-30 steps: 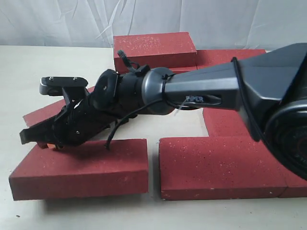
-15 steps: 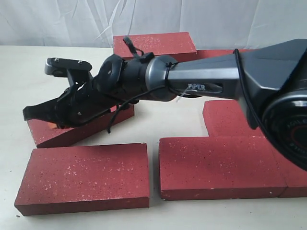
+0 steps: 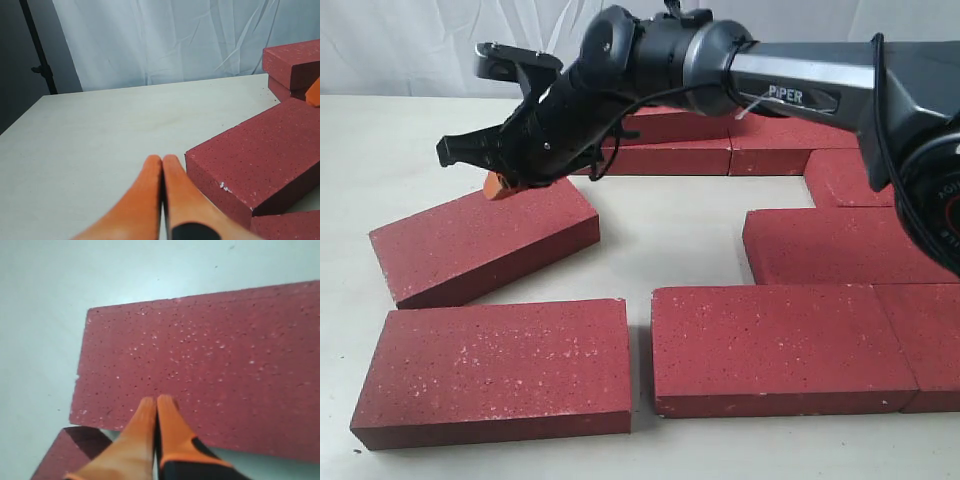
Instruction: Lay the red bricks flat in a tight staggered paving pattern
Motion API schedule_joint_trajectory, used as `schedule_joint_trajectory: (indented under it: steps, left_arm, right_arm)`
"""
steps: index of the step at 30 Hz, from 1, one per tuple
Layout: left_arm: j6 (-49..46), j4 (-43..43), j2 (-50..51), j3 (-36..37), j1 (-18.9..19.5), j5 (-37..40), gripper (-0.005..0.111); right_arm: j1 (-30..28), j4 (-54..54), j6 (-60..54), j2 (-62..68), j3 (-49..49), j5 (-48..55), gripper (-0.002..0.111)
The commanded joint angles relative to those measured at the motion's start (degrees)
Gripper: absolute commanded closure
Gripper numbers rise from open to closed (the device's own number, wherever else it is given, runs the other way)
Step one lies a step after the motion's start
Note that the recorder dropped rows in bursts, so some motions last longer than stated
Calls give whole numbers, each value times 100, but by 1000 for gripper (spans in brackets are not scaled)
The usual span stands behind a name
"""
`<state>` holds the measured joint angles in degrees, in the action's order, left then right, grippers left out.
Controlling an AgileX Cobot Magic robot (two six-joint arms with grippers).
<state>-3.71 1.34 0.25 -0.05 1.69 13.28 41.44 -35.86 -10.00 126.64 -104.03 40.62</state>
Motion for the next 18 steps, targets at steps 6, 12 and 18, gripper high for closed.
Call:
schedule_joint_trajectory:
  steps: [6, 12, 18]
  left_arm:
    - [29, 1, -25, 5, -6, -61, 107]
    - [29, 1, -25, 5, -6, -61, 107]
    - [29, 1, -25, 5, -6, -61, 107]
  right_arm:
    - [-15, 2269, 1246, 316, -1131, 836, 109]
    - [-26, 2245, 1246, 879, -1167, 52, 109]
    - [-36, 2678, 1372, 1176, -1167, 329, 109]
